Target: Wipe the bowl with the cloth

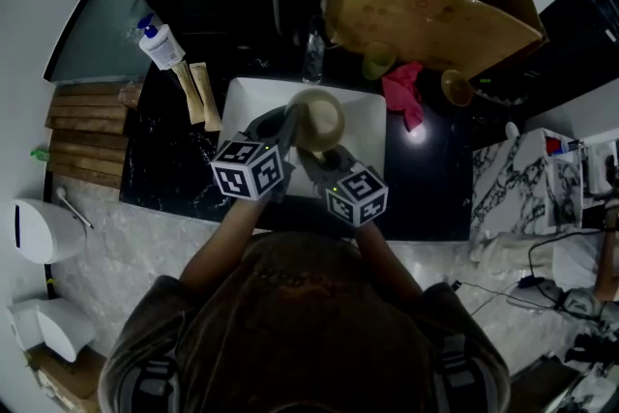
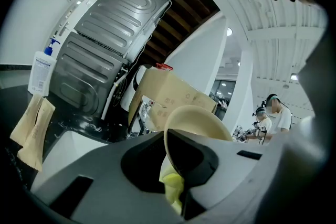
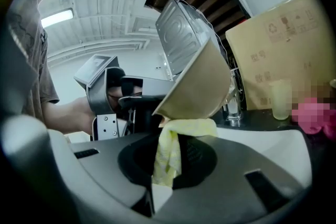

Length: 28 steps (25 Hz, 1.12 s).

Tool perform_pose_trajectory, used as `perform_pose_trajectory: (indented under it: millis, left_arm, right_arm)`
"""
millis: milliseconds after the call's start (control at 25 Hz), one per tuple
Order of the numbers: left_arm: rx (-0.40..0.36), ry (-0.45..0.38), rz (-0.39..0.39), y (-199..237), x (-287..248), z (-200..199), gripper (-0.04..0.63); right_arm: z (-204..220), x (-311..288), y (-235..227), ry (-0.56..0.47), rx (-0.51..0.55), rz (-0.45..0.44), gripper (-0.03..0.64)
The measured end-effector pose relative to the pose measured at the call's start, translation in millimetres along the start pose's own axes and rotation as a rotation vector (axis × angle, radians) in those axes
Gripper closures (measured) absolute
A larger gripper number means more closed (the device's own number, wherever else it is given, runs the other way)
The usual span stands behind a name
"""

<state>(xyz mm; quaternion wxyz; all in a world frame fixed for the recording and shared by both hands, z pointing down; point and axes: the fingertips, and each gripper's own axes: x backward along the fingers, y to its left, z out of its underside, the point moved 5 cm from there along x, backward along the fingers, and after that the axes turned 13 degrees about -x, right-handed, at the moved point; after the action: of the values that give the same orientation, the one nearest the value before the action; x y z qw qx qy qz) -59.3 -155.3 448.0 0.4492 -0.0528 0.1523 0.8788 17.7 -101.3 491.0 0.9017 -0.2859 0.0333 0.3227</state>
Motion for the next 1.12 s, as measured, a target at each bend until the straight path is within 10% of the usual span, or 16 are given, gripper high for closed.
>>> perform_pose_trajectory:
  millis: [1120]
  left_arm:
    - [-0.159, 0.079, -0.115, 45.6, -3.6, 5.5, 0.575]
  right_arm:
    - [-36.3, 40.2, 70.6, -0.030, 0.149, -0.160, 0.597]
